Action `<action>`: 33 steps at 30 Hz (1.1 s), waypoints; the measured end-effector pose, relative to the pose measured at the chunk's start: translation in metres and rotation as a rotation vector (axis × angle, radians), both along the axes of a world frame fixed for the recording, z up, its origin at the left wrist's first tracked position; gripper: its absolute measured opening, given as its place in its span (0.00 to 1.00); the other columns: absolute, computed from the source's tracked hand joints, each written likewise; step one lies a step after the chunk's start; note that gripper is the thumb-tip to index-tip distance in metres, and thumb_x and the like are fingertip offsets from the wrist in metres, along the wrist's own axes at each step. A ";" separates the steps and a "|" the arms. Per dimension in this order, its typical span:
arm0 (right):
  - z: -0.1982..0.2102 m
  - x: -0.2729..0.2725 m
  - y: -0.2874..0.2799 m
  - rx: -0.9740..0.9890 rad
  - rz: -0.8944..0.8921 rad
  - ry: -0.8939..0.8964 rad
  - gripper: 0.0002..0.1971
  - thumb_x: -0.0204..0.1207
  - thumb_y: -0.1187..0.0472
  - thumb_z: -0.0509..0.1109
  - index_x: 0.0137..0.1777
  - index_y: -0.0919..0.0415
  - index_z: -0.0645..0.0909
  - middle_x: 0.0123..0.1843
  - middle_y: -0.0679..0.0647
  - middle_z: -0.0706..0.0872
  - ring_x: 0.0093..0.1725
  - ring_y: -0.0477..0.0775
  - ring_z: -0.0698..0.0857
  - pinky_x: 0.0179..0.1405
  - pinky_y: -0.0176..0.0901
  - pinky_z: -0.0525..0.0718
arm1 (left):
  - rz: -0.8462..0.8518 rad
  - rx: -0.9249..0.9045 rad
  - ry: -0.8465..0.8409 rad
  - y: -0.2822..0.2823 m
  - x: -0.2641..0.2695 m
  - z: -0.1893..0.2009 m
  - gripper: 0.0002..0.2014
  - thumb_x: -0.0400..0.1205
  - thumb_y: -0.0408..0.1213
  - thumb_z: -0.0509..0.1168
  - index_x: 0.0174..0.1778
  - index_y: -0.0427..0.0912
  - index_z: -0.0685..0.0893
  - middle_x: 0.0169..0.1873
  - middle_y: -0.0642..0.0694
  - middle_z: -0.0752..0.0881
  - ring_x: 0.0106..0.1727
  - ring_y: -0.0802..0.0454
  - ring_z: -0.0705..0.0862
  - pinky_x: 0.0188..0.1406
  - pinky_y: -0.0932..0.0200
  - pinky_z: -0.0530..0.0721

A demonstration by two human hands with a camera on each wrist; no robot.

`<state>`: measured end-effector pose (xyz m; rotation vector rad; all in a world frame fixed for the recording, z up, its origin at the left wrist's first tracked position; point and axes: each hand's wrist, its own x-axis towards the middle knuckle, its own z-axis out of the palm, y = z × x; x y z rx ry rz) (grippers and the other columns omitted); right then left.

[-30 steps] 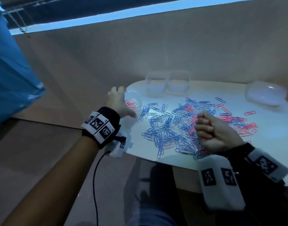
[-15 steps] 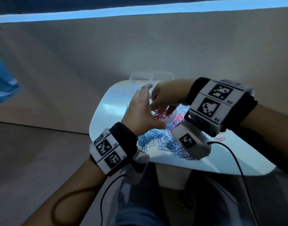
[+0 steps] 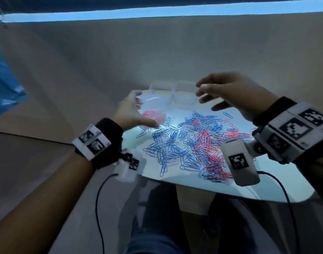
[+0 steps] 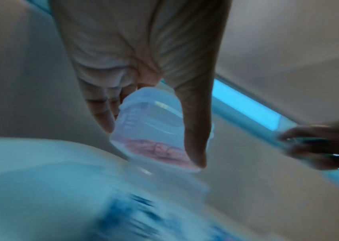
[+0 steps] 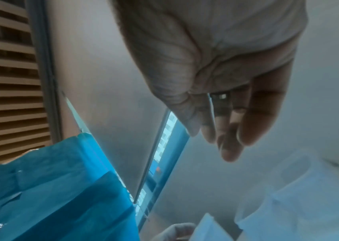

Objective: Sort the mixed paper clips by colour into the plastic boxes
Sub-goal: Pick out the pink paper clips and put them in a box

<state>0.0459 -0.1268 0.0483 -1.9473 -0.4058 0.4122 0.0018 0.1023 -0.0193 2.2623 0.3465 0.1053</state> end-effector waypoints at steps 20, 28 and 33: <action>-0.068 0.061 0.026 -0.994 0.465 -0.341 0.25 0.74 0.65 0.71 0.72 0.59 0.75 0.68 0.57 0.82 0.65 0.57 0.81 0.64 0.42 0.76 | 0.284 0.347 0.207 0.029 0.057 -0.025 0.46 0.66 0.40 0.80 0.74 0.31 0.62 0.73 0.35 0.65 0.74 0.40 0.67 0.71 0.47 0.69; -0.096 0.082 0.032 -0.951 0.368 -0.304 0.14 0.68 0.56 0.78 0.47 0.62 0.81 0.45 0.58 0.83 0.45 0.57 0.81 0.45 0.46 0.78 | 0.159 0.447 -0.163 0.005 0.033 -0.014 0.42 0.68 0.49 0.77 0.74 0.38 0.66 0.70 0.36 0.67 0.72 0.42 0.67 0.69 0.47 0.69; -0.099 0.082 0.022 -0.913 0.343 -0.219 0.10 0.71 0.59 0.76 0.33 0.58 0.78 0.30 0.50 0.78 0.40 0.54 0.78 0.36 0.40 0.75 | -0.330 0.377 -0.006 -0.054 0.038 -0.012 0.13 0.76 0.40 0.72 0.51 0.37 0.84 0.40 0.43 0.84 0.40 0.50 0.79 0.39 0.61 0.75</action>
